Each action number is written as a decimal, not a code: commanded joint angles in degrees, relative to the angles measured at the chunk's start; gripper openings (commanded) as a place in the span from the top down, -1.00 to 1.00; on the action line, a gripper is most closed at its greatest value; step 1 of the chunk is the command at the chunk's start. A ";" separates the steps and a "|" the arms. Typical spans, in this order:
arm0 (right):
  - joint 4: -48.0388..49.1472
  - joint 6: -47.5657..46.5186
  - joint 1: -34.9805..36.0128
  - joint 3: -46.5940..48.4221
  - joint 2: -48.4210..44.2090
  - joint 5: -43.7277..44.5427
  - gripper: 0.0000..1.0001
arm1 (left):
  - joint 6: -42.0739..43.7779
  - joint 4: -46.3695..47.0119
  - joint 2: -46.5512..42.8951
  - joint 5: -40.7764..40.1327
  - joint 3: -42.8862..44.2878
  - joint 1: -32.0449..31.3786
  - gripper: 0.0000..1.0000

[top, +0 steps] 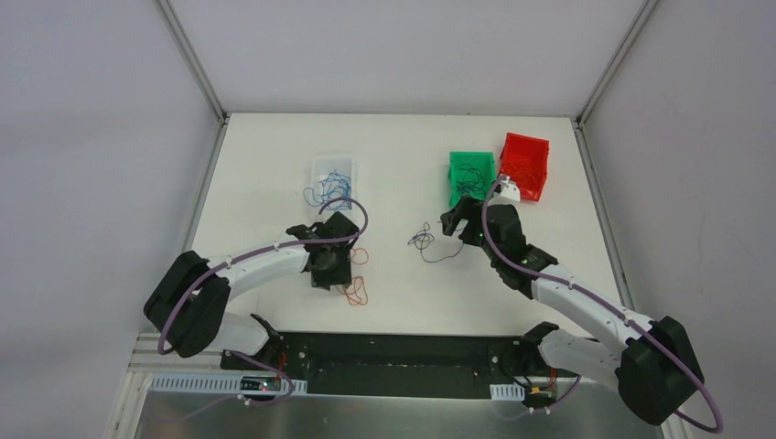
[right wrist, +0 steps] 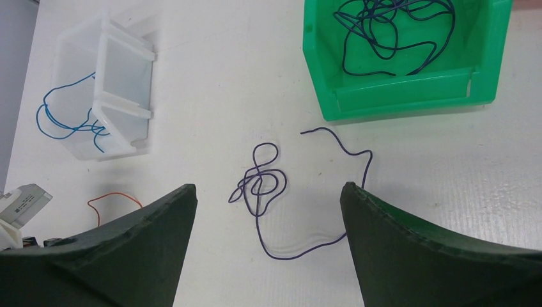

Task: Untangle the cables

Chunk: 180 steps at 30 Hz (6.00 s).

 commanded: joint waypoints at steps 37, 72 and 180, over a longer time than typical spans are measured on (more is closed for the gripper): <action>-0.04 -2.17 1.14 9.39 17.45 -23.37 -0.76 | 0.13 0.65 -11.45 0.36 7.30 -6.30 -0.95; -30.33 75.85 31.97 10.20 19.31 8.49 -0.79 | 10.76 41.13 7.02 12.39 3.85 10.59 -0.92; -27.09 75.00 15.87 24.71 39.91 -1.07 -0.86 | 14.50 26.76 23.66 36.62 17.70 10.71 1.00</action>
